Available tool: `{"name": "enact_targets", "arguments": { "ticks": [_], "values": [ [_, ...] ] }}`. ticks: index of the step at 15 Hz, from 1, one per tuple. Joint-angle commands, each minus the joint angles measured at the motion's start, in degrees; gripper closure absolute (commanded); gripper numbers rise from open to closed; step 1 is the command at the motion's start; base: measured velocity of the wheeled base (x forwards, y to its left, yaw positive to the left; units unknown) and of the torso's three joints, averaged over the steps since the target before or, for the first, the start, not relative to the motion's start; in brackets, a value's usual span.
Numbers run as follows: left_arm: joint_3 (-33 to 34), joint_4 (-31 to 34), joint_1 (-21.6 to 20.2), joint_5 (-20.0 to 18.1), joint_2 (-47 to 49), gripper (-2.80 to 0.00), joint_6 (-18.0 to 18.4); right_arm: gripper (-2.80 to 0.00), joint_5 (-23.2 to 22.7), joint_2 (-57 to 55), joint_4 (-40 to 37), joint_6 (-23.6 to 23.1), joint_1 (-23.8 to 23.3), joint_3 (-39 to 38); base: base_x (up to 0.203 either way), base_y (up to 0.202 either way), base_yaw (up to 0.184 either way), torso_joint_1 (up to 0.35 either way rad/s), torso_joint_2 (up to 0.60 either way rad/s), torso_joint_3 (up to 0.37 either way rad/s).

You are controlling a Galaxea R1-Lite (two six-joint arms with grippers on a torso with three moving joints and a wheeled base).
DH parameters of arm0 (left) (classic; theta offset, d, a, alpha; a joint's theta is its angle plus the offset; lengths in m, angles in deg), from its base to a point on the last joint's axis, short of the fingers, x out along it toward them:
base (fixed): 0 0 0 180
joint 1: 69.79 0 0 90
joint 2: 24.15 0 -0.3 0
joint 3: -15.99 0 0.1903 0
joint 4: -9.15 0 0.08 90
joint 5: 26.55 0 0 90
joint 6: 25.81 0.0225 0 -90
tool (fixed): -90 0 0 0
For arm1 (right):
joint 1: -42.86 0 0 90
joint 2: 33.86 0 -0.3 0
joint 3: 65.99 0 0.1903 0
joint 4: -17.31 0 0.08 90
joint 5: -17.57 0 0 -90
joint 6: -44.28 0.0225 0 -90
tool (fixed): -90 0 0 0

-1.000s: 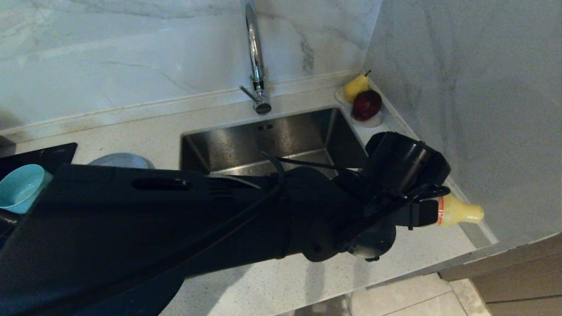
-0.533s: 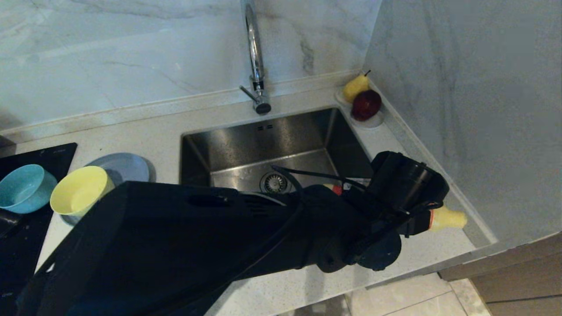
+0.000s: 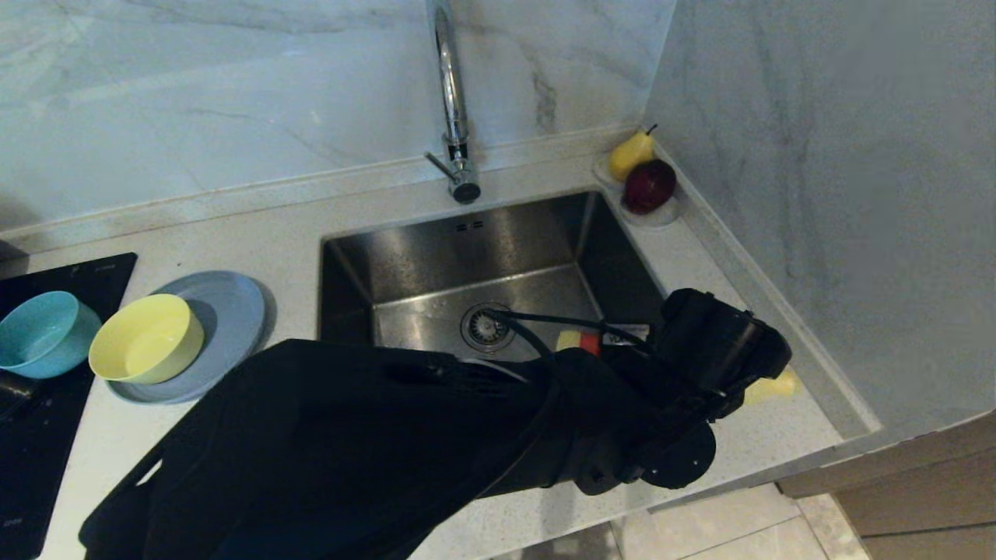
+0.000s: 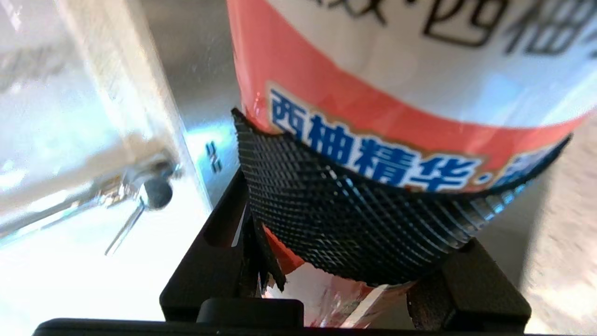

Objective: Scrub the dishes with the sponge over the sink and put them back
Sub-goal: Squeeze it onto the sponge

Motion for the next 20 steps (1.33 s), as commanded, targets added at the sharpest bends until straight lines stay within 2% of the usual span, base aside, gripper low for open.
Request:
{"name": "enact_targets", "arguments": {
  "ticks": [1,7,9,11,13,15,16,20],
  "values": [
    [0.0,-1.8,0.0,1.5,1.4,0.00,0.3,0.00,0.0,0.1,0.0,0.0,0.0,0.0,0.000,0.000,0.000,0.000,0.00,0.000],
    [-0.5,-3.0,-0.3,8.6,1.8,0.00,0.5,0.00,0.0,0.1,0.0,0.0,0.0,0.0,0.000,0.000,0.000,0.000,0.00,0.000],
    [-0.5,-3.3,-0.2,9.1,1.9,0.00,0.9,0.00,0.0,0.1,0.0,0.0,0.0,0.0,0.000,0.000,0.000,0.000,0.00,0.000],
    [-0.5,-5.5,-0.2,9.1,2.1,0.00,3.2,0.00,0.0,0.1,0.1,0.0,0.0,0.0,0.000,0.000,0.000,0.000,0.00,0.000],
    [-0.9,-11.2,-0.2,9.5,2.9,0.00,6.4,0.00,0.0,0.1,0.0,0.0,0.0,0.0,0.000,0.000,0.000,0.000,0.00,0.000],
    [-1.1,-16.9,-0.2,11.2,3.5,0.00,12.8,0.00,0.0,0.1,0.1,0.0,0.0,0.0,0.000,0.000,0.000,0.000,0.00,0.000],
    [-1.1,-17.7,-0.2,11.5,3.3,0.00,14.3,0.00,0.0,0.1,0.1,0.0,0.0,0.0,0.000,0.000,0.000,0.000,0.00,0.000],
    [-1.1,-17.8,0.0,11.6,3.7,0.00,16.1,0.00,0.0,0.1,0.0,0.0,0.0,0.0,0.000,0.000,0.000,0.000,0.00,0.000]
  ]
}}
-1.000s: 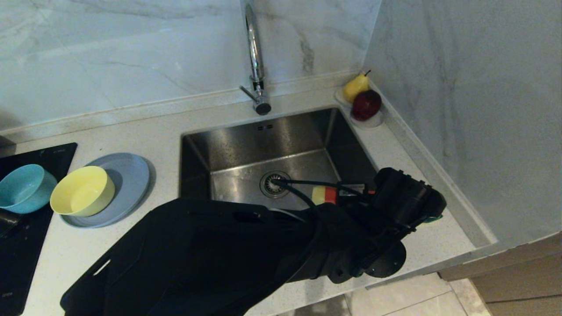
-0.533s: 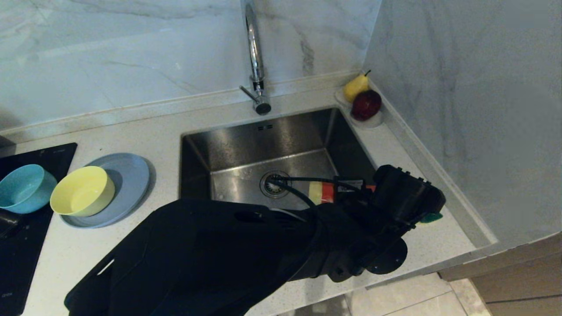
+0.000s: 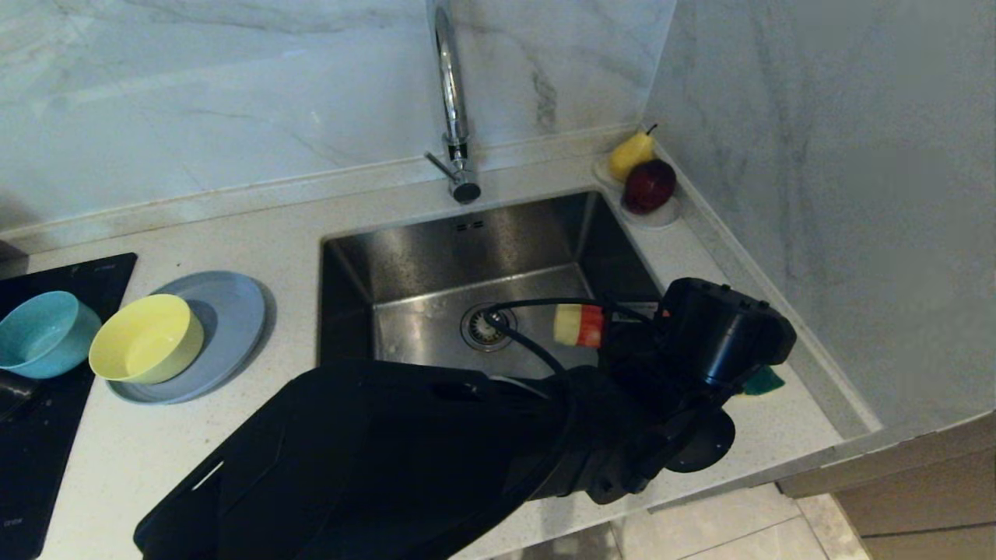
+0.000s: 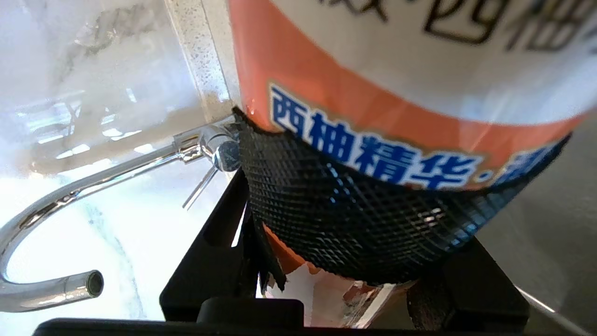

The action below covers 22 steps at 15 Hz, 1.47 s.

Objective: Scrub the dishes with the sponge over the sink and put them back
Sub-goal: Squeeze it onto the sponge

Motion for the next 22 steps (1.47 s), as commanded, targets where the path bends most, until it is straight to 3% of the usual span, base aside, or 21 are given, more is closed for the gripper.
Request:
{"name": "enact_targets", "arguments": {
  "ticks": [1,6,12,22],
  "values": [
    [0.0,-0.1,0.2,0.4,0.9,0.00,1.2,0.00,0.0,0.1,0.0,0.0,0.0,0.0,0.000,0.000,0.000,0.000,0.00,0.000],
    [0.0,-3.6,1.0,0.8,2.7,0.00,5.8,0.00,0.0,0.1,0.0,0.0,0.0,0.0,0.000,0.000,0.000,0.000,0.00,0.000],
    [-0.1,-3.8,1.4,2.1,3.5,0.00,5.8,0.00,0.0,0.1,0.0,0.0,0.0,0.0,0.000,0.000,0.000,0.000,0.00,0.000],
    [-0.1,-5.9,1.3,7.8,5.4,0.00,5.6,0.00,0.0,0.1,0.1,0.0,0.0,0.0,0.000,0.000,0.000,0.000,0.00,0.000]
  ]
}}
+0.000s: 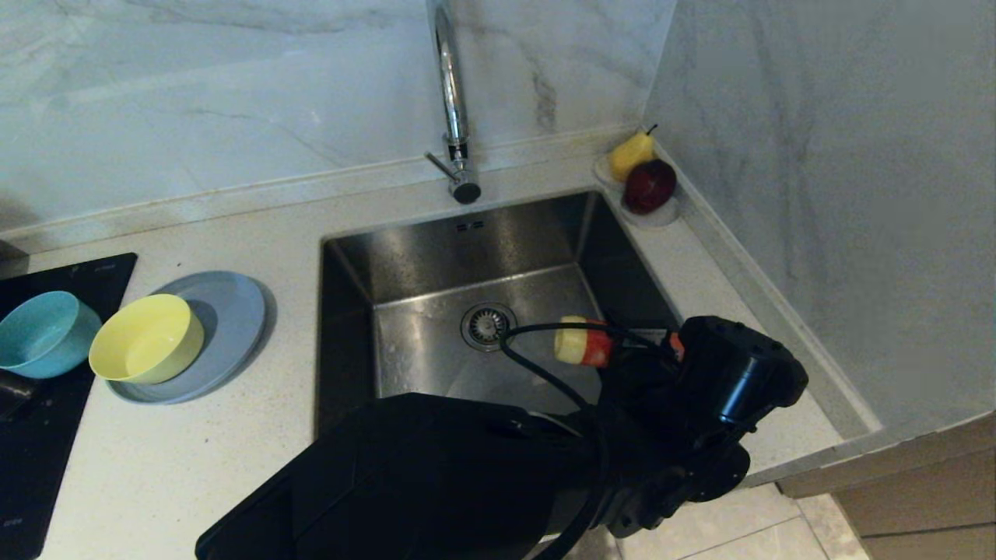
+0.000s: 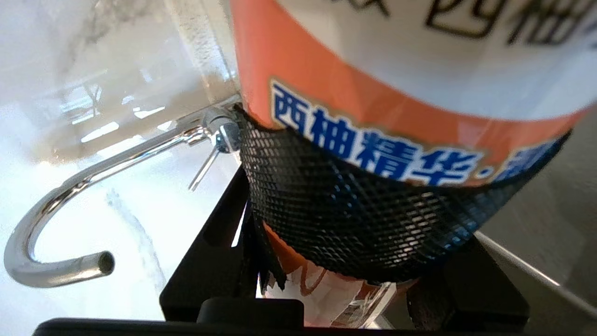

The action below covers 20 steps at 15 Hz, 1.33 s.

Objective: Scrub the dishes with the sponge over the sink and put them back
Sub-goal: Squeeze it onto the sponge

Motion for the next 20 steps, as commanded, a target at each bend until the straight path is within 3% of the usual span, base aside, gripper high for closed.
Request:
{"name": "enact_targets", "arguments": {
  "ticks": [1,5,10,20],
  "values": [
    [-0.1,-0.1,0.1,0.5,1.1,0.00,0.5,0.00,0.0,0.1,0.1,0.0,0.0,0.0,0.000,0.000,0.000,0.000,0.00,0.000],
    [-0.2,-0.9,0.0,0.5,2.2,0.00,0.5,0.00,0.0,0.1,0.1,0.0,0.0,0.0,0.000,0.000,0.000,0.000,0.00,0.000],
    [-0.2,-6.7,0.0,0.5,2.2,0.00,0.6,0.00,0.0,0.1,0.0,0.0,0.0,0.0,0.000,0.000,0.000,0.000,0.00,0.000],
    [-0.2,-6.0,-0.1,4.1,2.7,0.00,1.5,0.00,0.0,0.1,0.0,0.0,0.0,0.0,0.000,0.000,0.000,0.000,0.00,0.000]
  ]
}}
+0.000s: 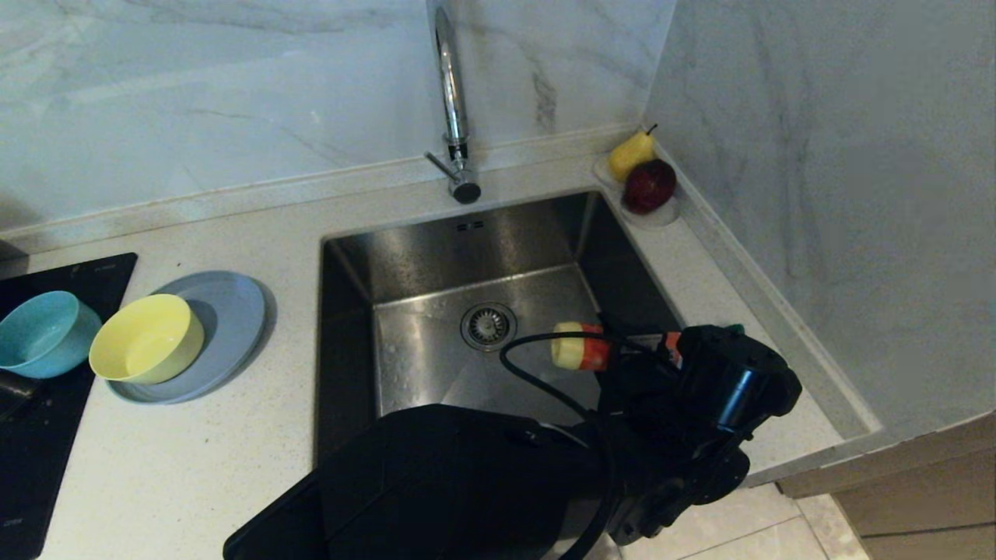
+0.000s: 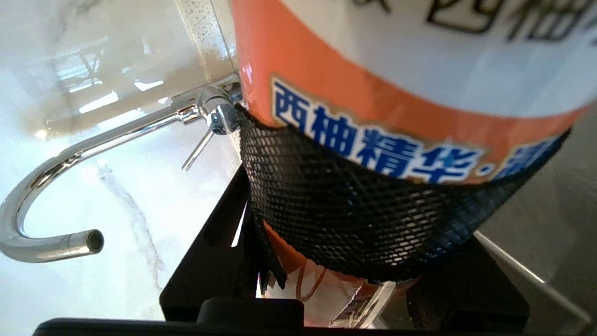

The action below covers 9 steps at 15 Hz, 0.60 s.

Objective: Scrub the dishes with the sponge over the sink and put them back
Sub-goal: Squeeze it onto the sponge

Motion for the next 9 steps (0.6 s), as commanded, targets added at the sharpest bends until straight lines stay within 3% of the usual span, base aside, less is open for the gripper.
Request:
{"name": "enact_targets", "arguments": {
  "ticks": [1,9],
  "values": [
    [-0.1,-0.3,0.0,0.5,0.4,0.00,0.4,0.00,0.0,0.1,0.1,0.0,0.0,0.0,0.000,0.000,0.000,0.000,0.00,0.000],
    [0.0,-0.9,0.1,0.4,0.3,0.00,0.3,0.00,0.0,0.1,0.1,0.0,0.0,0.0,0.000,0.000,0.000,0.000,0.00,0.000]
  ]
}}
